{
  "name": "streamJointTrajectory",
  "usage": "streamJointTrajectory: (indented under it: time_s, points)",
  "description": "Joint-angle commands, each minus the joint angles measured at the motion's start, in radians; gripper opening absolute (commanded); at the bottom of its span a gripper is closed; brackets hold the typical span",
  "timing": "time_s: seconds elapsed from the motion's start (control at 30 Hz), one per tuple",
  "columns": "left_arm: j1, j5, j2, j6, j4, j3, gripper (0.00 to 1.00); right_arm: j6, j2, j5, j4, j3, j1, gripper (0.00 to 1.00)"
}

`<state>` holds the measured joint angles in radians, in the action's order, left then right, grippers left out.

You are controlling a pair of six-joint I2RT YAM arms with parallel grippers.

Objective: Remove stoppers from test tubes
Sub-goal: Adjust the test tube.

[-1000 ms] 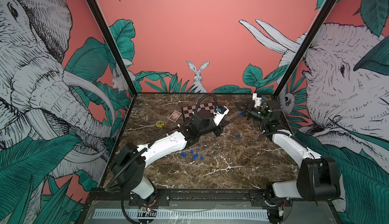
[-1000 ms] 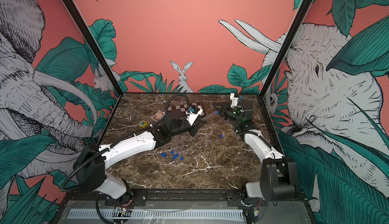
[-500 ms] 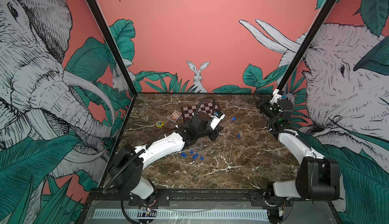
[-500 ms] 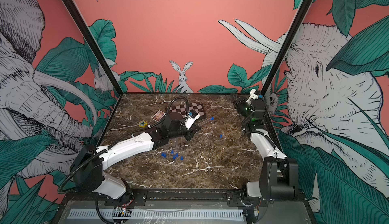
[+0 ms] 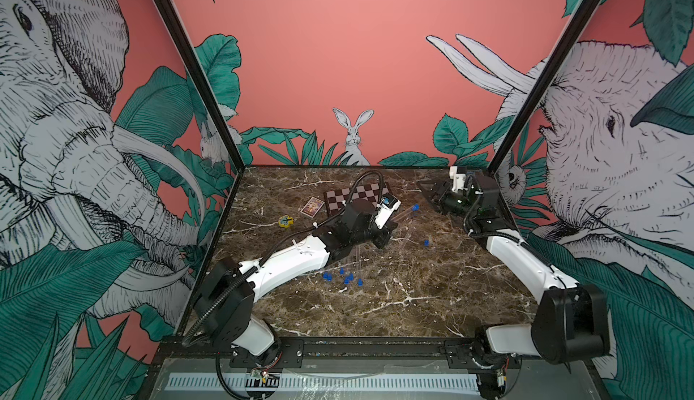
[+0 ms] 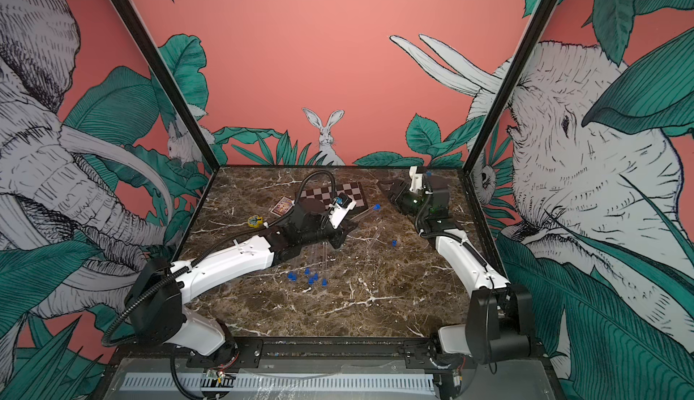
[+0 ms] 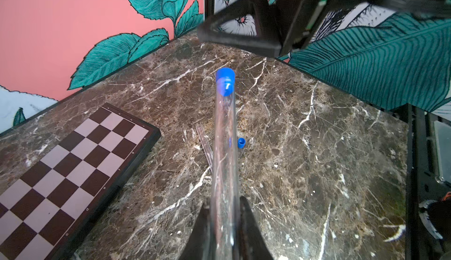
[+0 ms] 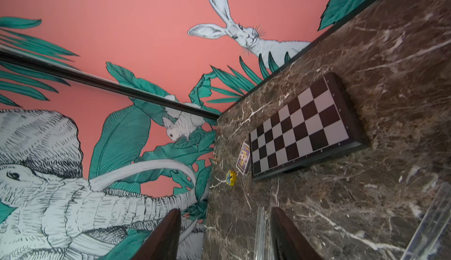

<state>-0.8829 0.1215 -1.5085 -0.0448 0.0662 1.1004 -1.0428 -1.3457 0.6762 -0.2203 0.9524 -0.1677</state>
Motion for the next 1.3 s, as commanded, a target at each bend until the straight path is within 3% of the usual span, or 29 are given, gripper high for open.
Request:
streamJointTrajectory:
  time_s: [0.0,0.13,0.27,0.6,0.7,0.77,0.8,0.83,0.87,1.27]
  points:
    - [0.001,-0.027,0.025,0.008,0.058,0.045,0.0,0.05,0.036,0.019,0.05,-0.007,-0.02,0.6]
    - [0.001,-0.042,0.021,0.008,0.075,0.054,0.0,0.052,0.036,0.019,0.048,-0.018,-0.043,0.59]
    - [0.001,-0.044,0.005,0.009,0.069,0.066,0.0,0.012,0.016,0.041,-0.025,-0.025,-0.068,0.51]
    - [0.001,-0.06,-0.016,0.001,0.066,0.072,0.0,-0.046,-0.001,0.056,-0.141,-0.028,-0.095,0.04]
    - [0.001,-0.051,-0.026,0.0,0.049,0.078,0.16,-0.042,0.0,0.057,-0.141,-0.02,-0.098,0.0]
    - [0.001,-0.051,-0.03,-0.001,0.039,0.084,0.35,-0.028,0.003,0.061,-0.133,-0.014,-0.099,0.0]
    - [0.001,-0.051,-0.03,-0.001,0.039,0.082,0.53,-0.017,0.005,0.068,-0.124,-0.009,-0.101,0.0]
    - [0.001,-0.052,-0.028,-0.001,0.044,0.079,0.95,-0.001,0.006,0.074,-0.108,0.002,-0.105,0.0]
    - [0.001,-0.054,-0.026,0.0,0.048,0.078,0.99,0.018,0.007,0.076,-0.086,0.011,-0.109,0.0]
    - [0.001,-0.027,-0.077,0.045,-0.052,0.167,0.99,0.178,0.052,0.076,0.084,0.072,-0.141,0.0]
